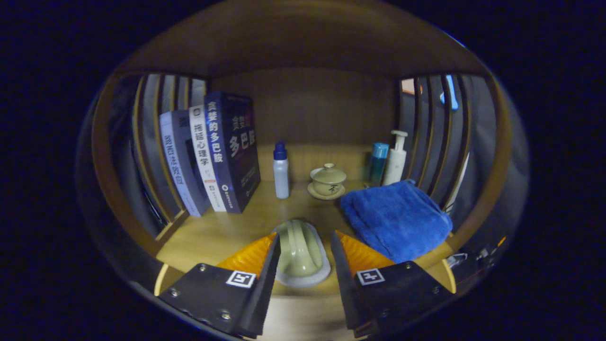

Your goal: Pull open the drawer, take out the items inside it, and place them on the countertop above the cabinet.

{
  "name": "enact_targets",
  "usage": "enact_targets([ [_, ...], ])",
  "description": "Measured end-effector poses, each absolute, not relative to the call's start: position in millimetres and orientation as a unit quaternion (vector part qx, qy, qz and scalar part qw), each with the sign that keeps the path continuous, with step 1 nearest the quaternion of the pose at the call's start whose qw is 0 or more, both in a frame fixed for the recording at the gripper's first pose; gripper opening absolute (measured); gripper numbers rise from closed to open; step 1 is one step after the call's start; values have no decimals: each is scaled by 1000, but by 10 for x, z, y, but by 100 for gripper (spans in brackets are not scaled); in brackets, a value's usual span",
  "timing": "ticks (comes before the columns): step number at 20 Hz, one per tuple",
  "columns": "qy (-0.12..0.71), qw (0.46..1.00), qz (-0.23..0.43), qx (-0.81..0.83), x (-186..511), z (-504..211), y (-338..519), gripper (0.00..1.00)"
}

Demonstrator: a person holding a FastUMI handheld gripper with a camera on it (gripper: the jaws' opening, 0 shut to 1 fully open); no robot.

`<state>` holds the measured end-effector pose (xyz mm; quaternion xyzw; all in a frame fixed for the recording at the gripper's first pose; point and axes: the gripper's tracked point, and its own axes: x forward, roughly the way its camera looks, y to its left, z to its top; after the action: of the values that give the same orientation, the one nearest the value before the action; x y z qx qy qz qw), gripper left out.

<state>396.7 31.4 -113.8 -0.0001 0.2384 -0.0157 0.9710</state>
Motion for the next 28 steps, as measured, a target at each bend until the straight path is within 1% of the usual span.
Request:
enact_targets([
  [6, 200, 979, -48, 15, 2986, -1221, 299, 63],
  [11, 133, 988, -67, 37, 2246, -1105, 323, 63],
  [15, 109, 990, -76, 40, 1673, -1281, 270, 63],
  [19, 104, 991, -77, 44, 1222, -1475, 269, 63],
  [23, 105, 991, -75, 42, 979, -1694, 277, 63],
  [26, 131, 987, -80, 50, 834, -1995, 218, 63],
  [28, 141, 986, -71, 57, 800, -2125, 249, 63],
])
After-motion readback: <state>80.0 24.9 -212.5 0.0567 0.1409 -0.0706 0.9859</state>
